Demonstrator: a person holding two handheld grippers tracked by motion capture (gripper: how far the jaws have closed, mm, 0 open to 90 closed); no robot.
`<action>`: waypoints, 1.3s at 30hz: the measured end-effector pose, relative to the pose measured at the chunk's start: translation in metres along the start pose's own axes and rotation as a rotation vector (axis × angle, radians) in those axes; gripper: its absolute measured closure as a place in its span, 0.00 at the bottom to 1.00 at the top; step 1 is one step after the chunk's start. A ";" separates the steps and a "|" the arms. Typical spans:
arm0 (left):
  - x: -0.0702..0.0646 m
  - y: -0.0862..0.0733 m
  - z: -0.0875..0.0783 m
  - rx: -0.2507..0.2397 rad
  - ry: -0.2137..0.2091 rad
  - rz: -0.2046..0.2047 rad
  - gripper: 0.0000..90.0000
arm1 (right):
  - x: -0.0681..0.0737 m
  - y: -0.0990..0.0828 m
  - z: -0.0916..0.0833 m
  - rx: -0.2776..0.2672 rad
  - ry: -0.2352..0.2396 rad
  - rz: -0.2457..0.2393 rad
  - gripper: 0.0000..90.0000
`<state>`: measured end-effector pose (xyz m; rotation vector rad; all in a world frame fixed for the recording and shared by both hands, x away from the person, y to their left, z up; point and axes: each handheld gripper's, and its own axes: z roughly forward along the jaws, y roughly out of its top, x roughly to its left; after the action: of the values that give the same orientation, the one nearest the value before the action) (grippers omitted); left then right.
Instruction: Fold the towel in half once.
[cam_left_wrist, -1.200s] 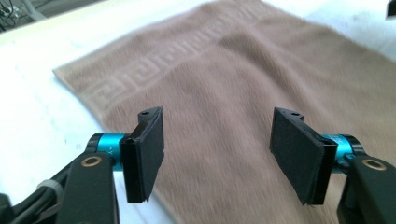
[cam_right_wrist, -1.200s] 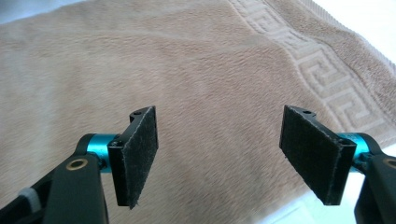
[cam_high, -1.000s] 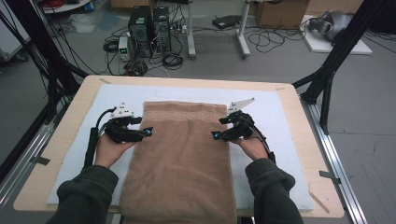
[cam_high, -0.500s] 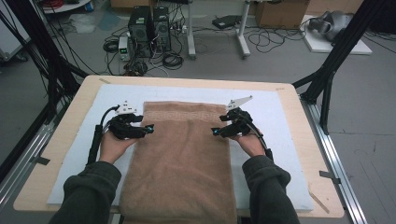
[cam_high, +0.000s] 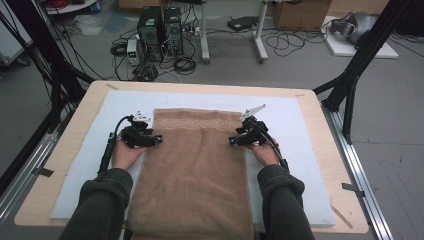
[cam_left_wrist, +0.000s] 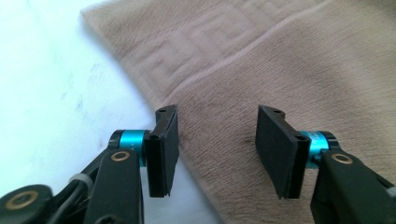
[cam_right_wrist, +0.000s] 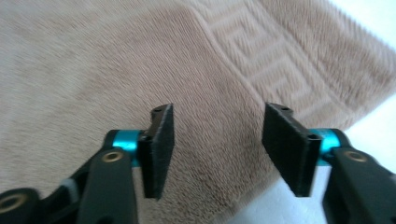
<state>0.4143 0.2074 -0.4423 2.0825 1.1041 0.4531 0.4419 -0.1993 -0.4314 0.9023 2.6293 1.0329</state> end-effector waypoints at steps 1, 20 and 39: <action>0.000 0.000 0.000 -0.002 0.007 -0.010 0.59 | 0.000 -0.003 0.005 0.019 -0.015 0.001 0.58; -0.003 0.008 -0.052 -0.130 -0.096 0.030 0.94 | 0.002 0.004 -0.059 -0.133 0.127 0.035 0.93; -0.057 -0.081 -0.103 -0.100 -0.181 0.172 0.89 | 0.086 -0.075 -0.069 -0.052 0.229 -0.075 0.87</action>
<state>0.2752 0.2351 -0.4308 2.0925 0.7856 0.3852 0.3125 -0.2300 -0.4248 0.7056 2.7798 1.2463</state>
